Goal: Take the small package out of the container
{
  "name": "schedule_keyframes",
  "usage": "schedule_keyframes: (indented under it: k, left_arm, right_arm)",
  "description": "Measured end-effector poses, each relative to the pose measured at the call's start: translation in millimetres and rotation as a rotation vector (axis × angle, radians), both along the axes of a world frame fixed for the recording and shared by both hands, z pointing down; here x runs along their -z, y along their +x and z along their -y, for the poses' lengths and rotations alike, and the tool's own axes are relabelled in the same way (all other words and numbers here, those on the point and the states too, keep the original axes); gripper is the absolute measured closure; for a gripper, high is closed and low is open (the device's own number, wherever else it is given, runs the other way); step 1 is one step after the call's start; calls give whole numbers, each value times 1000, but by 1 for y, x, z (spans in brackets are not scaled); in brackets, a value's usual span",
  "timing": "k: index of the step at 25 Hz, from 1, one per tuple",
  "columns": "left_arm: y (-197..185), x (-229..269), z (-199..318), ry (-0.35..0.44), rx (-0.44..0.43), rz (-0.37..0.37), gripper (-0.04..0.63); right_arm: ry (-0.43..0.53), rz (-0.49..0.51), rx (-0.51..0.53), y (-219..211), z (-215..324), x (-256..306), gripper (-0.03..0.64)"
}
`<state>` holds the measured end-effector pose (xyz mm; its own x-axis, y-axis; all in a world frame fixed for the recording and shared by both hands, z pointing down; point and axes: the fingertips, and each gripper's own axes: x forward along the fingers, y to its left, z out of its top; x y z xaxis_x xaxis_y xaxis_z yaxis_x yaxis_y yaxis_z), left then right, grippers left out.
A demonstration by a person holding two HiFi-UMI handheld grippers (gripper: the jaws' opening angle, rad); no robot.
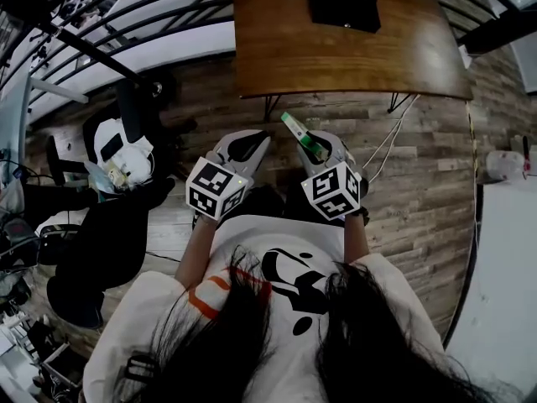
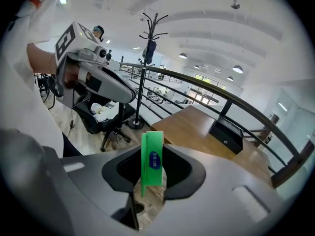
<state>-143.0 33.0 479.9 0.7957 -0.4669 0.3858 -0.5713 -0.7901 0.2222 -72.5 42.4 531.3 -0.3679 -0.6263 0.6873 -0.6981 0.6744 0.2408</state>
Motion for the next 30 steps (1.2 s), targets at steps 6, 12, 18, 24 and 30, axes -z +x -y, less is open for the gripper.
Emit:
schedule_keyframes:
  k: [6,12,18,24,30]
  left_arm:
    - [-20,-6,-16,-11,-30,-18,595]
    - [-30,-9,-24,-21,-42,-38,595]
    - [-32,-4,-26,-19,-54,-61,595]
    - [-25,-1,-27,-16,-62,-67,595]
    - [-14,1,-29,-18,-64,-67,595]
  right_arm:
    - [-16,-14,-27,-21,-23,-7,494]
    - [-25,-37,-40,-31,-37,-8,495]
    - [-27,-52,-44,-36,-42,-4,495]
    - [-19,-56,-46,-32,-43,2,495]
    - [-26,-64,-31,-25,-46,3,495]
